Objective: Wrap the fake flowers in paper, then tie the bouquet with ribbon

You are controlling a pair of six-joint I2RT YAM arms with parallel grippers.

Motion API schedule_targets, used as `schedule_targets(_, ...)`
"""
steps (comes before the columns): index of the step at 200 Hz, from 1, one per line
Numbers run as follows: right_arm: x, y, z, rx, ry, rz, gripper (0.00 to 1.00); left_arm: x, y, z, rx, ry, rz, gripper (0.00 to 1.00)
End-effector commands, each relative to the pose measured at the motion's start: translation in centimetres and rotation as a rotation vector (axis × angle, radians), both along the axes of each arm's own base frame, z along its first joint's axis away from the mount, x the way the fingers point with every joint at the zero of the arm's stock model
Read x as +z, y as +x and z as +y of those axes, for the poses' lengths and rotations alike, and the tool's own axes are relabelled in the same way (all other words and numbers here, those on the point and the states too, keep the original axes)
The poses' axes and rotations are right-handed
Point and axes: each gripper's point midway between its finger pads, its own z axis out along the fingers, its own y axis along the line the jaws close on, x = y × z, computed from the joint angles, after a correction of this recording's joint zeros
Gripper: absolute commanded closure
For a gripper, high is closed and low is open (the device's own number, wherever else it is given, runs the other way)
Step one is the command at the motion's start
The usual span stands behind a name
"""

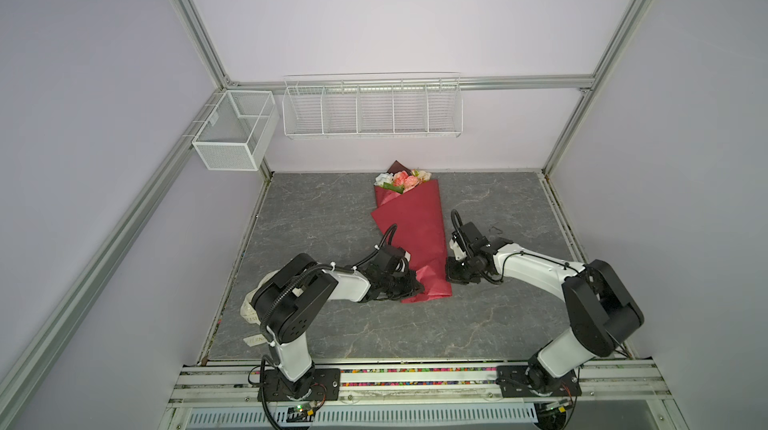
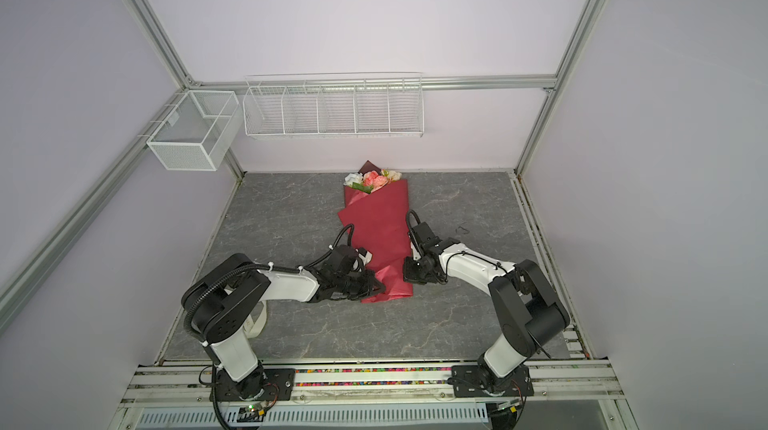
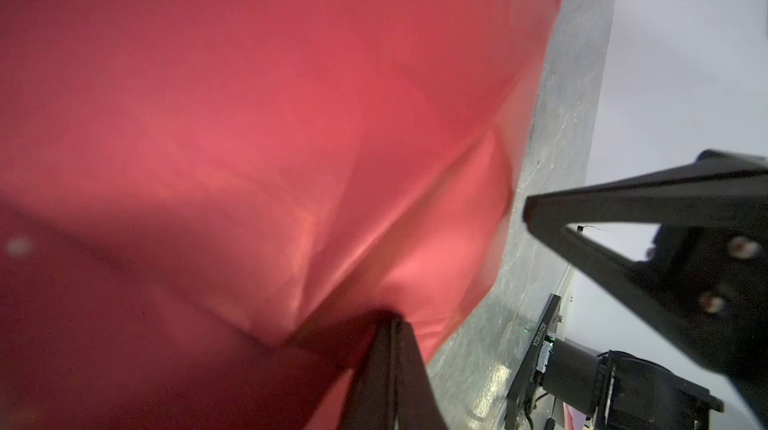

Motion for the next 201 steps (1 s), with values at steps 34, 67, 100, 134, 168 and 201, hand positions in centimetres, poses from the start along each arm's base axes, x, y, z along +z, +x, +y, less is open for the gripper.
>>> schedule_targets(34, -3.1, -2.8, -1.5, -0.003, -0.111, 0.1, 0.92, -2.2, -1.3, 1.7, 0.005, 0.092, 0.046, 1.0)
schedule_targets(67, 0.1, -2.7, -0.1, 0.036, -0.036, 0.014, 0.9, -1.5, -1.1, 1.5, 0.002, 0.08, 0.033, 1.0)
schedule_targets(100, 0.1, -3.7, -0.3, 0.044, -0.064, 0.029, 0.9, -1.4, -1.0, 1.5, 0.001, 0.084, 0.03, 1.0)
schedule_targets(134, -2.0, -4.2, -3.1, 0.004, -0.22, 0.044, 0.91, -1.3, -1.1, 1.5, 0.001, 0.081, 0.03, 1.0)
schedule_targets(168, -2.1, -4.0, -1.6, 0.039, -0.168, 0.044, 0.91, -0.8, -0.9, 1.2, -0.006, 0.063, 0.021, 1.0)
schedule_targets(201, 1.0, -2.8, -2.7, 0.0, -0.183, -0.055, 0.86, 1.8, -0.3, -0.1, -0.012, -0.02, -0.023, 1.0)
